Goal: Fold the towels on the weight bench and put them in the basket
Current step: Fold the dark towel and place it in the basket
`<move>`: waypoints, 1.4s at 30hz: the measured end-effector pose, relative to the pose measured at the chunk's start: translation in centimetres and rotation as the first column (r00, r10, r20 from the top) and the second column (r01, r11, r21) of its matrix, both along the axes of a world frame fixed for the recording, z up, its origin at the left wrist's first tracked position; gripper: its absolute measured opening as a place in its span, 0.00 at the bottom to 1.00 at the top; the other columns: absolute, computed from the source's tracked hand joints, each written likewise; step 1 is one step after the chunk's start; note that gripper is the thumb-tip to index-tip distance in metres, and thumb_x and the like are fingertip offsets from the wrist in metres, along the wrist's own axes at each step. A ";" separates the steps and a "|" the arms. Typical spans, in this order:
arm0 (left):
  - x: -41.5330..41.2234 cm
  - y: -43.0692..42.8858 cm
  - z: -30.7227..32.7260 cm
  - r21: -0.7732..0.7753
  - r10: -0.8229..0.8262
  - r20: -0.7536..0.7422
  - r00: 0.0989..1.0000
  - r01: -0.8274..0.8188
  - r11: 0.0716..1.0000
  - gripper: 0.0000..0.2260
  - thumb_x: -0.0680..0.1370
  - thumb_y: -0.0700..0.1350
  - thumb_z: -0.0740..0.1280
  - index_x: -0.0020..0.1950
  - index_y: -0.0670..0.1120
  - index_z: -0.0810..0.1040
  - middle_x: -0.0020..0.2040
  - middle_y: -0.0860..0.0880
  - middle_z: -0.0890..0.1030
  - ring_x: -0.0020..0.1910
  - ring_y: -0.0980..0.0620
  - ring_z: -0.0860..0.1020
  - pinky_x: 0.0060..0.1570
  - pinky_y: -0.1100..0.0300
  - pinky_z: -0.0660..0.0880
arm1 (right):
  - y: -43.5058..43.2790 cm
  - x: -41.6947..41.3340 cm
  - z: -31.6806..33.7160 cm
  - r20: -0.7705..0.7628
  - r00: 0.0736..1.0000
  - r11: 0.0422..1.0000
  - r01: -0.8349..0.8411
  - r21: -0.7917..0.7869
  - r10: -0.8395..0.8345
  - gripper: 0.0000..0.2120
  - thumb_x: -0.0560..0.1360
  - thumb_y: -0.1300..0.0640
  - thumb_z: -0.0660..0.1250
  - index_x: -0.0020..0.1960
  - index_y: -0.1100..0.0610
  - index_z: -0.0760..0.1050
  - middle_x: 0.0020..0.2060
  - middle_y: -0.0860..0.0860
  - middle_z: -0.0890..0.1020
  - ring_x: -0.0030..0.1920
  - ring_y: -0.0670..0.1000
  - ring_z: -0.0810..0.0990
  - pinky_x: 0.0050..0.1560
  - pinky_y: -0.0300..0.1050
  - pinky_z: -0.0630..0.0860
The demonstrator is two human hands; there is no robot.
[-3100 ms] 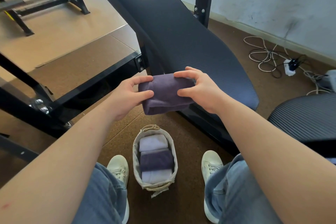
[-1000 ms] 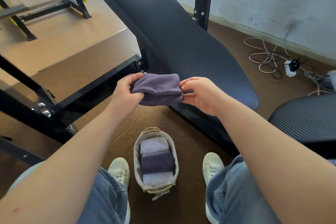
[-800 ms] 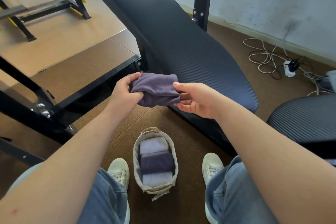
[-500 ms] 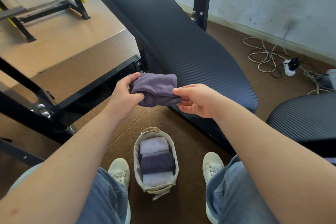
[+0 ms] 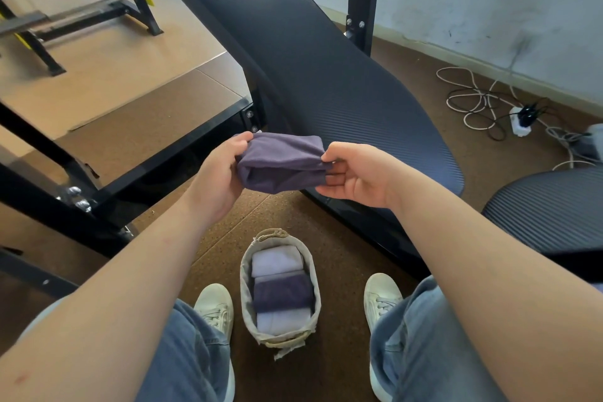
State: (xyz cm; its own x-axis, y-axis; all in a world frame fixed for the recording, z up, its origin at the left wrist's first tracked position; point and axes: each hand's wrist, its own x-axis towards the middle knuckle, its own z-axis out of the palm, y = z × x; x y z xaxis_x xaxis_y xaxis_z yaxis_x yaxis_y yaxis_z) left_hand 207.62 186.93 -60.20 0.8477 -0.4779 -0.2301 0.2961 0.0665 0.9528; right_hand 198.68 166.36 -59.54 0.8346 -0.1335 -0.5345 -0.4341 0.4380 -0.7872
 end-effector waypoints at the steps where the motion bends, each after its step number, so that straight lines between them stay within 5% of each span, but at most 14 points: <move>1: 0.0 -0.2 0.1 -0.026 0.035 -0.035 0.999 -0.036 0.999 0.10 0.85 0.47 0.61 0.63 0.48 0.78 0.60 0.47 0.80 0.62 0.49 0.78 0.60 0.54 0.79 | 0.0 0.0 0.0 0.007 1.000 1.000 0.001 -0.005 -0.001 0.04 0.79 0.67 0.63 0.49 0.60 0.75 0.46 0.59 0.84 0.41 0.54 0.85 0.45 0.48 0.83; 3: 0.3 -0.2 -0.5 0.018 0.060 0.002 0.998 -0.060 0.998 0.11 0.85 0.49 0.62 0.63 0.47 0.79 0.60 0.48 0.80 0.61 0.50 0.79 0.57 0.55 0.80 | 0.0 0.1 0.0 0.020 1.000 0.998 -0.003 -0.059 0.004 0.08 0.78 0.70 0.63 0.47 0.59 0.75 0.41 0.57 0.81 0.37 0.52 0.82 0.43 0.46 0.81; 7: 1.1 0.5 -1.3 0.186 0.016 0.195 0.981 -0.053 0.981 0.27 0.78 0.30 0.66 0.76 0.46 0.71 0.74 0.48 0.71 0.71 0.45 0.72 0.62 0.51 0.79 | -0.3 0.1 -0.1 0.023 0.993 0.983 -0.108 -0.145 0.113 0.20 0.75 0.75 0.64 0.60 0.55 0.77 0.46 0.58 0.78 0.38 0.54 0.82 0.43 0.49 0.80; 14: 0.9 0.8 -0.7 0.080 -0.039 0.145 0.989 0.027 0.996 0.36 0.69 0.30 0.63 0.77 0.46 0.69 0.76 0.47 0.68 0.73 0.44 0.70 0.54 0.58 0.80 | -0.4 0.0 0.1 0.047 0.985 0.972 -0.155 -0.174 0.165 0.36 0.75 0.73 0.61 0.76 0.45 0.67 0.60 0.59 0.74 0.38 0.53 0.81 0.39 0.46 0.79; 16: 0.6 0.7 -0.3 0.004 -0.002 0.082 0.997 0.002 1.000 0.34 0.68 0.34 0.63 0.75 0.46 0.72 0.73 0.45 0.72 0.70 0.44 0.73 0.50 0.59 0.80 | -0.1 0.1 0.0 0.042 0.994 0.988 -0.090 -0.124 0.096 0.34 0.79 0.67 0.64 0.78 0.42 0.62 0.67 0.59 0.73 0.43 0.55 0.82 0.42 0.48 0.81; 19: 0.2 0.8 0.3 -0.094 0.058 -0.001 0.998 -0.057 0.994 0.20 0.80 0.38 0.60 0.71 0.47 0.77 0.68 0.46 0.77 0.66 0.45 0.77 0.49 0.59 0.80 | -0.1 0.4 -0.3 0.011 1.000 0.997 -0.015 -0.074 0.016 0.29 0.81 0.54 0.69 0.78 0.41 0.61 0.63 0.61 0.77 0.45 0.55 0.83 0.45 0.49 0.81; 22: 0.2 0.8 0.5 -0.106 0.091 -0.013 0.996 -0.092 0.990 0.15 0.85 0.43 0.59 0.67 0.49 0.81 0.64 0.48 0.82 0.62 0.46 0.81 0.51 0.56 0.81 | 0.0 0.4 -0.7 -0.028 0.993 0.982 -0.118 -0.148 0.115 0.27 0.80 0.47 0.70 0.76 0.41 0.63 0.60 0.60 0.81 0.45 0.54 0.84 0.45 0.49 0.81; 25: 0.2 0.8 0.5 -0.078 0.066 0.055 0.996 -0.062 0.995 0.16 0.83 0.38 0.62 0.67 0.51 0.81 0.65 0.49 0.81 0.62 0.48 0.82 0.56 0.52 0.81 | 0.5 0.5 -1.0 0.043 0.995 0.978 -0.085 -0.189 0.095 0.27 0.81 0.51 0.70 0.76 0.43 0.64 0.65 0.56 0.79 0.59 0.58 0.83 0.52 0.53 0.83; 28: 0.3 0.8 0.2 -0.016 0.014 0.092 0.996 -0.012 1.000 0.19 0.81 0.33 0.64 0.68 0.52 0.80 0.68 0.49 0.77 0.65 0.47 0.79 0.57 0.52 0.81 | 0.2 0.9 -1.1 0.162 0.986 0.984 0.074 -0.161 -0.048 0.30 0.80 0.60 0.70 0.77 0.44 0.64 0.67 0.56 0.77 0.62 0.62 0.82 0.56 0.62 0.83; 32: 0.5 0.7 0.1 -0.008 -0.008 0.017 1.000 0.008 1.000 0.14 0.82 0.37 0.65 0.65 0.50 0.81 0.65 0.46 0.81 0.61 0.46 0.80 0.45 0.57 0.81 | 0.0 1.2 -1.2 0.226 0.971 0.924 0.159 -0.348 -0.082 0.30 0.79 0.54 0.69 0.74 0.33 0.63 0.70 0.55 0.75 0.64 0.60 0.81 0.61 0.60 0.82; 37: 0.9 0.8 -0.1 0.063 -0.012 0.113 0.993 0.005 0.998 0.18 0.80 0.33 0.67 0.67 0.48 0.80 0.64 0.47 0.81 0.57 0.49 0.84 0.45 0.58 0.82 | -0.2 0.7 -1.6 0.329 0.944 0.856 0.140 -0.497 0.037 0.23 0.85 0.60 0.61 0.70 0.35 0.65 0.54 0.54 0.81 0.44 0.50 0.84 0.40 0.43 0.80; 40: 1.2 1.2 0.0 0.138 -0.037 0.207 0.978 0.008 0.990 0.23 0.79 0.28 0.64 0.68 0.50 0.80 0.66 0.49 0.79 0.61 0.46 0.82 0.50 0.54 0.82 | -0.7 0.4 -1.5 0.376 0.925 0.823 0.175 -0.540 0.051 0.15 0.85 0.61 0.59 0.62 0.41 0.68 0.39 0.51 0.77 0.29 0.44 0.75 0.30 0.42 0.72; 42: 1.3 1.3 0.1 0.147 -0.052 0.222 0.974 0.019 0.989 0.24 0.79 0.28 0.63 0.68 0.50 0.79 0.66 0.49 0.79 0.62 0.46 0.81 0.52 0.53 0.82 | -0.5 0.4 -1.4 0.383 0.922 0.813 0.175 -0.555 0.063 0.14 0.86 0.61 0.57 0.54 0.43 0.73 0.37 0.49 0.75 0.30 0.44 0.73 0.29 0.43 0.71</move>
State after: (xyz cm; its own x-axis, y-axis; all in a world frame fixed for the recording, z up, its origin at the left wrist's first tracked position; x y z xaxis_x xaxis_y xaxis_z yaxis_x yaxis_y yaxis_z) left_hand 208.92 188.23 -60.15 0.8685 -0.4847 -0.1037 0.0732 -0.0816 0.9940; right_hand 199.12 165.83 -60.92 0.9308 -0.3654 -0.0010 -0.0505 -0.1261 -0.9907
